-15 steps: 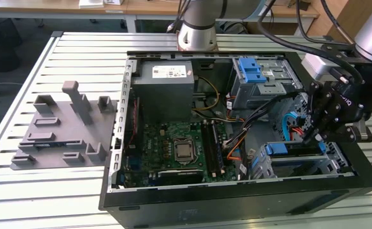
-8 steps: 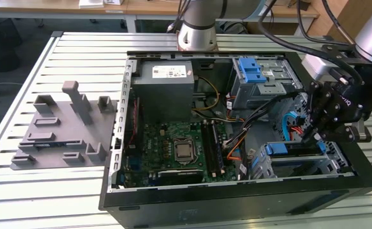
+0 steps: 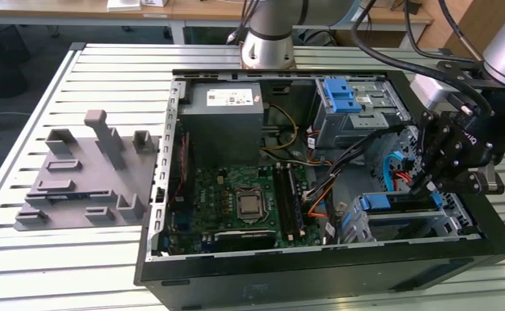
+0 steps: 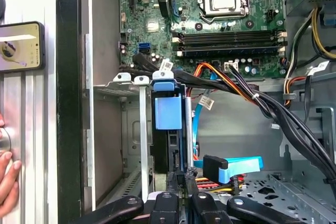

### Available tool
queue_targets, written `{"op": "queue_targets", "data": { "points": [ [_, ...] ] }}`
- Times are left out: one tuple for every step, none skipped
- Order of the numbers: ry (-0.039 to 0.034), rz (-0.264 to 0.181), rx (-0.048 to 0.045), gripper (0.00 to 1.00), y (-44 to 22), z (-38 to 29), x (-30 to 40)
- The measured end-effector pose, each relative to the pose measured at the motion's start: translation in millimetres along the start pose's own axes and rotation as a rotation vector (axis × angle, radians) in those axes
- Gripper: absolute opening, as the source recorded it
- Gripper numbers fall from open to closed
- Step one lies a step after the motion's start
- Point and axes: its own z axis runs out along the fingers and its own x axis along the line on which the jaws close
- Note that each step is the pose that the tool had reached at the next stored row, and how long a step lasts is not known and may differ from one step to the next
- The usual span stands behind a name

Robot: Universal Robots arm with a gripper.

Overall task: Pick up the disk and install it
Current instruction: 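Insert the first disk wire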

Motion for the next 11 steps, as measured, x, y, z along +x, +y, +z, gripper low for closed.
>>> {"op": "queue_targets", "data": {
  "points": [
    [-0.0001,0.001,-0.0001,0.16,0.0,0.1,0.0],
    [-0.0002,0.002,-0.0001,0.16,0.0,0.1,0.1],
    [-0.0003,0.003,-0.0002,0.16,0.0,0.2,0.1],
    [-0.0004,0.003,-0.0002,0.16,0.0,0.3,0.1],
    [-0.0003,0.003,-0.0002,0.16,0.0,0.4,0.1],
    [-0.0004,0.004,-0.0003,0.16,0.0,0.6,0.1],
    [-0.0005,0.004,-0.0003,0.16,0.0,0.8,0.1],
    [-0.0004,0.004,-0.0003,0.16,-0.1,0.9,0.2],
    [-0.0004,0.004,-0.0003,0.16,-0.1,1.1,0.2],
    [-0.0003,0.005,-0.0003,0.16,-0.1,1.4,0.2],
    [-0.0003,0.005,-0.0004,0.16,-0.1,1.5,0.2]
  ]
}}
